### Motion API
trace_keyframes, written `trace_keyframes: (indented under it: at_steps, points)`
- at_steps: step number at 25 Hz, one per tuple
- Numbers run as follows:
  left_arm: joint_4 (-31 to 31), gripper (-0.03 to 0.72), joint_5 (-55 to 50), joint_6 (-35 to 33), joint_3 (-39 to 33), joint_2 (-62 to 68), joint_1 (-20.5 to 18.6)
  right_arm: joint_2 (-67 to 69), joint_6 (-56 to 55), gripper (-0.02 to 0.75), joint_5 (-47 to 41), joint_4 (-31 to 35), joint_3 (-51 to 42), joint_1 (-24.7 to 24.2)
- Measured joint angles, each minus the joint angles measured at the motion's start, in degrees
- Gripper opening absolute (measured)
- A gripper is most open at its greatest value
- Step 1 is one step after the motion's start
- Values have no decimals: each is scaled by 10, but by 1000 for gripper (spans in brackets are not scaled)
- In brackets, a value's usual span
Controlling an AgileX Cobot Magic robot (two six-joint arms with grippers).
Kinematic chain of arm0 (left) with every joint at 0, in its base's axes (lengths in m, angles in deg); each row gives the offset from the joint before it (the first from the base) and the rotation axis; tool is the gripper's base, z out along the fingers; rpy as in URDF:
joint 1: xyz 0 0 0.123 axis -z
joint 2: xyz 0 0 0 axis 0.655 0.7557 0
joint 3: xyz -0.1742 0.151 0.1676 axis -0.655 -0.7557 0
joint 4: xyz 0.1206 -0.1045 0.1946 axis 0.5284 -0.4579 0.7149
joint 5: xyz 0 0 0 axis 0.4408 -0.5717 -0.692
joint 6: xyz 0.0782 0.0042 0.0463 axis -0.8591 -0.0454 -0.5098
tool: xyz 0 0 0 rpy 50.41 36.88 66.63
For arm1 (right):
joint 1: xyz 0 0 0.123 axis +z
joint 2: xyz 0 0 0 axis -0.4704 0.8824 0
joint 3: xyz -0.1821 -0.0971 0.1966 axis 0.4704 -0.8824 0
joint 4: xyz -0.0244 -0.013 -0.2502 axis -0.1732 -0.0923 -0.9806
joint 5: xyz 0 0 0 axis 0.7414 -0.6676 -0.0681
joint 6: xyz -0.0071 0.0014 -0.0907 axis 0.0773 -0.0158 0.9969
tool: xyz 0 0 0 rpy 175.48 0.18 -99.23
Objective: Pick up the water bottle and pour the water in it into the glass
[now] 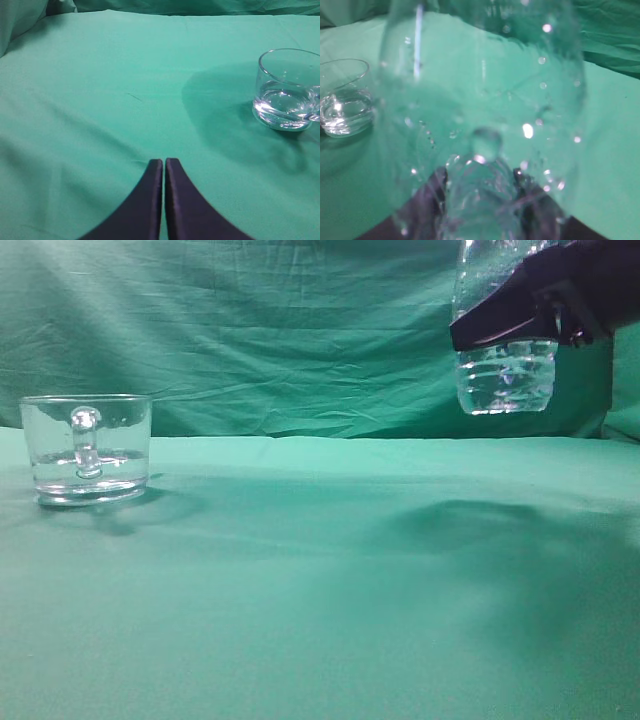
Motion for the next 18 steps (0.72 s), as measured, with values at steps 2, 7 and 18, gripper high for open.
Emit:
trace_keyframes:
  at_steps: [2,7,18]
  points:
    - [0,0,0,0,0,0,0,31,13,301,25,17,0,0]
    - [0,0,0,0,0,0,0,94,51,301,75,68,0,0]
    - [0,0,0,0,0,0,0,120,75,301,77,82,0,0]
